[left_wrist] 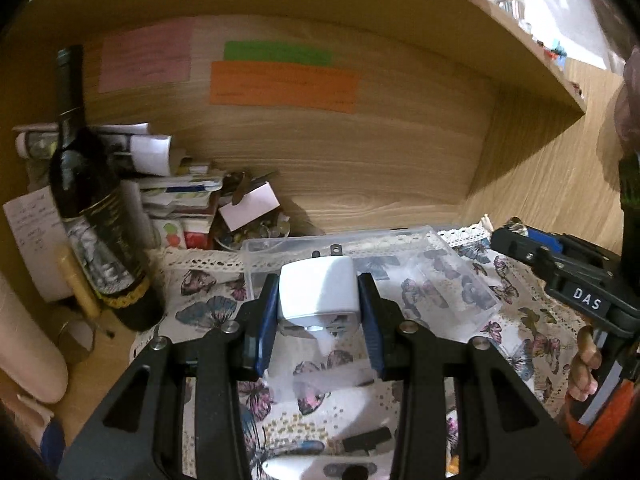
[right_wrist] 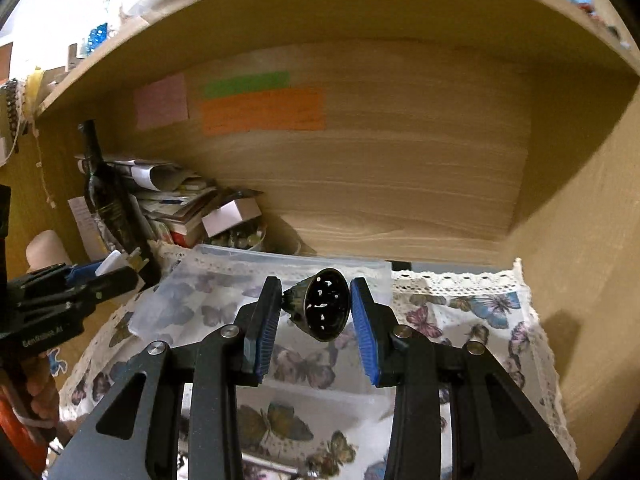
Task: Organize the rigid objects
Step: 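Close the right tool on the black knob while the left tool grasps the white plug, then carry the knob into the clear box with the right tool while the left tool drops the plug inside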
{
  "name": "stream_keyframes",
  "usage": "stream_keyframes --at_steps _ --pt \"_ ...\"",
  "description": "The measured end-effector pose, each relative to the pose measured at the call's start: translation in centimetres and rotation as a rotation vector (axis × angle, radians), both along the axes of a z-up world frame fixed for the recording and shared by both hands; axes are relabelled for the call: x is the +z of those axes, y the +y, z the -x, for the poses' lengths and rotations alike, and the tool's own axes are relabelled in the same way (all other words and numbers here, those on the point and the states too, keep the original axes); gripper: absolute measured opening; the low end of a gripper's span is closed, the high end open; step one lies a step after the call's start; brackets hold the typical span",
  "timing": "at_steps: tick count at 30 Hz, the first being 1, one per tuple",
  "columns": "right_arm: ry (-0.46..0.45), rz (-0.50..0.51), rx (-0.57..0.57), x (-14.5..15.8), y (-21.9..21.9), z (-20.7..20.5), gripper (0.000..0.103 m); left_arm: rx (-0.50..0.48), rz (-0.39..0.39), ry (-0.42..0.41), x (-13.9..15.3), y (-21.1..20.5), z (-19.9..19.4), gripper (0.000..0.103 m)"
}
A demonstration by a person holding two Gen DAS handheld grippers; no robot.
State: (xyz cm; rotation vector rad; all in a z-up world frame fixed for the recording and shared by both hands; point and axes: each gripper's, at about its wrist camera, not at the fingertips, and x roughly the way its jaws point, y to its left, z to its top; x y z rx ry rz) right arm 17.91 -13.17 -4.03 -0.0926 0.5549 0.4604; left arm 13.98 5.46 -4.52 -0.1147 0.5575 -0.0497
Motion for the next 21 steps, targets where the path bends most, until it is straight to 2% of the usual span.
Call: stream_keyframes --at_steps 6,16,21 --pt "0.072 0.023 0.024 -2.1 1.8 -2.8 0.032 -0.015 -0.014 0.059 -1.1 0.0 -2.7 0.038" --pt "0.188 0.062 0.044 -5.7 3.3 -5.8 0.032 -0.040 0.002 0.213 -4.0 -0.3 -7.4 0.038" --pt "0.231 0.076 0.052 -7.0 3.7 -6.7 0.032 -0.051 -0.026 0.264 -5.7 -1.1 -8.6 0.038"
